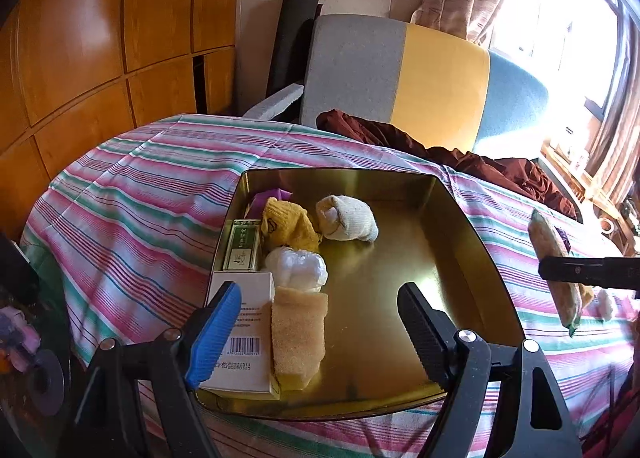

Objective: Organize objects
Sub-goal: 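Carry the cracker packet into the gold tray and open the right tool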

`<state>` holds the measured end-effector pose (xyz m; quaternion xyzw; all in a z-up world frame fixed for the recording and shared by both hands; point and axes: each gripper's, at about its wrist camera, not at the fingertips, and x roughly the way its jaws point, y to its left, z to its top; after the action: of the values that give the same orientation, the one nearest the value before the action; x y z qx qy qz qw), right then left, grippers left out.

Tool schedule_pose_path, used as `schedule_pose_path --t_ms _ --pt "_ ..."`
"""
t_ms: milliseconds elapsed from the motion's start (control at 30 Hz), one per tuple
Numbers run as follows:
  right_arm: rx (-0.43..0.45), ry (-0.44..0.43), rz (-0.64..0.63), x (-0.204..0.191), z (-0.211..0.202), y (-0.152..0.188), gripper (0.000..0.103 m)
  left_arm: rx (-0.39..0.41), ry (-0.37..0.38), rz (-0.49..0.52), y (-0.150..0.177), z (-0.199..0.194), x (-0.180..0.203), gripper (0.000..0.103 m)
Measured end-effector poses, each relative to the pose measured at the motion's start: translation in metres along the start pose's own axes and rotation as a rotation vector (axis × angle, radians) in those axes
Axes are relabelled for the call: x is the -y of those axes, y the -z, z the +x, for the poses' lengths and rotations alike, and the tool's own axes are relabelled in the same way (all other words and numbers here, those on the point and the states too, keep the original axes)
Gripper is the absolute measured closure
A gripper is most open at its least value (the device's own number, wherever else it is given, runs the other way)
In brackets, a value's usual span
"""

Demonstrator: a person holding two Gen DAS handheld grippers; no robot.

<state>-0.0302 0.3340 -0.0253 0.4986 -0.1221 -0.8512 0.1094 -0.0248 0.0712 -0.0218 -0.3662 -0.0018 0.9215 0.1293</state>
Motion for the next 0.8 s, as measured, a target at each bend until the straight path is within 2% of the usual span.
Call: schedule_pose_path --t_ms 133,300,567,733,800 --pt "-0.046 -0.021 -0.04 -0.029 0.03 -0.014 0.061 0.005 -0.01 -0.015 0.002 -0.004 -0.01 0.022" --pt "-0.126 -0.033 -0.028 -0.048 0.075 -0.026 0.061 -0.001 -0.023 -0.038 0.006 -0.007 -0.025 0.022" --pt "-0.2 0.023 0.035 -0.064 0.13 -0.039 0.061 -0.018 -0.051 -0.099 0.015 -0.006 -0.05 0.022" --pt "-0.25 0.001 0.079 -0.069 0.15 -0.041 0.059 -0.027 -0.075 -0.131 0.018 -0.004 -0.066 0.022" --pt "-0.268 -0.045 0.099 -0.071 0.154 -0.039 0.058 -0.026 -0.078 -0.139 0.018 -0.005 -0.069 0.022"
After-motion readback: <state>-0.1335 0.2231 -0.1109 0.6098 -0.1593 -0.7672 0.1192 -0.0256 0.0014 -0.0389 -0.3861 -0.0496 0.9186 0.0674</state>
